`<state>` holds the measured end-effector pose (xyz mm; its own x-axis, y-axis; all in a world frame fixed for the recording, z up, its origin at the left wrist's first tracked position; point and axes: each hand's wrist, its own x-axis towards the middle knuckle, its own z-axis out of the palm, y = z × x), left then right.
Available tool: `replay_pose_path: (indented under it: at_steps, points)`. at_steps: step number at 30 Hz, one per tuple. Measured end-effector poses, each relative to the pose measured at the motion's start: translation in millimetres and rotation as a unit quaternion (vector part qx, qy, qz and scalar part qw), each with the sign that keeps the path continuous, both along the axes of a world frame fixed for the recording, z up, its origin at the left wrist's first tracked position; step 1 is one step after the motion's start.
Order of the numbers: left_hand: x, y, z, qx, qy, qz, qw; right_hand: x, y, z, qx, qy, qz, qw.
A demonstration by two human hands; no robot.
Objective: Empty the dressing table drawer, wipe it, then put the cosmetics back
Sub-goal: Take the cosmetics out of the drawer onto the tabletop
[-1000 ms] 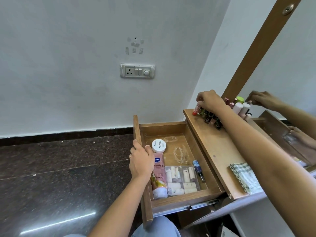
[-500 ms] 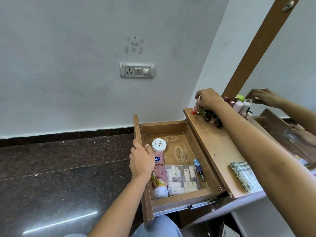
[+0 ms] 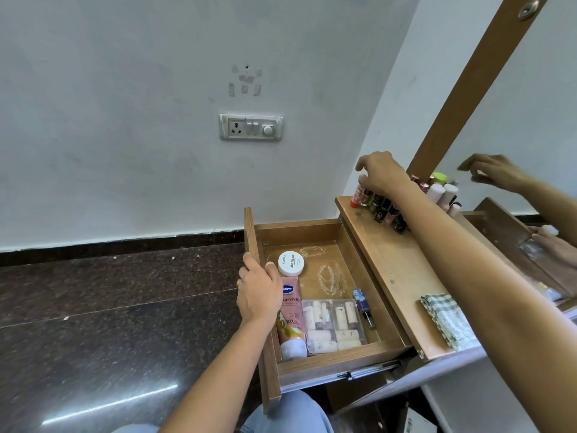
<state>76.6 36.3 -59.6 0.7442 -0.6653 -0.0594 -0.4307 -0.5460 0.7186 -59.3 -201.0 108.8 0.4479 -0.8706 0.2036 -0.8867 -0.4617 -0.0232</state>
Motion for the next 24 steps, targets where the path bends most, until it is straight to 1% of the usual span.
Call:
replay_pose_path:
  at_steps: [2,3,4,5,6,8,9,10,13,16,20,24]
  points:
    - [0.2,0.2,-0.3,-0.002,0.001,0.002,1.000,7.9,22.2,3.9,-0.024,-0.073,0.027,0.997]
    - [0.2,0.4,-0.5,-0.004,0.001,0.001,1.000,11.8,36.4,0.8,-0.013,-0.094,0.034,0.995]
    - [-0.1,0.7,-0.3,-0.006,0.000,0.000,1.000,15.2,51.5,-6.7,0.015,-0.083,0.035,0.996]
    - [-0.5,0.9,-0.1,-0.007,0.000,-0.002,1.000,17.9,67.3,-18.7,0.059,-0.038,0.030,0.997]
    - [-0.6,0.9,0.4,-0.008,0.000,-0.002,1.000,19.2,84.7,-33.6,0.112,0.035,0.020,0.993]
    - [-0.2,0.9,0.6,-0.006,-0.001,0.001,1.000,16.2,116.9,-66.2,0.185,0.199,0.000,0.962]
    - [-0.2,1.0,0.5,-0.005,-0.001,0.002,1.000,11.8,130.4,-81.9,0.207,0.264,-0.013,0.942]
    - [-0.3,0.9,0.0,-0.004,-0.002,0.002,1.000,6.0,142.4,-97.6,0.221,0.307,-0.027,0.925]
    - [-0.6,1.0,-0.7,0.000,-0.002,0.004,1.000,-11.2,161.3,-135.2,0.213,0.371,-0.048,0.903]
    - [-0.5,0.9,-1.1,0.002,-0.003,0.005,1.000,-23.6,162.6,-154.0,0.175,0.412,-0.013,0.894]
    - [-0.6,0.1,-1.7,0.002,-0.002,0.006,1.000,-35.3,156.8,-160.9,0.135,0.407,0.035,0.903]
    - [0.0,-0.3,-2.4,0.006,-0.003,0.006,1.000,-38.4,156.6,-161.2,0.132,0.399,0.052,0.906]
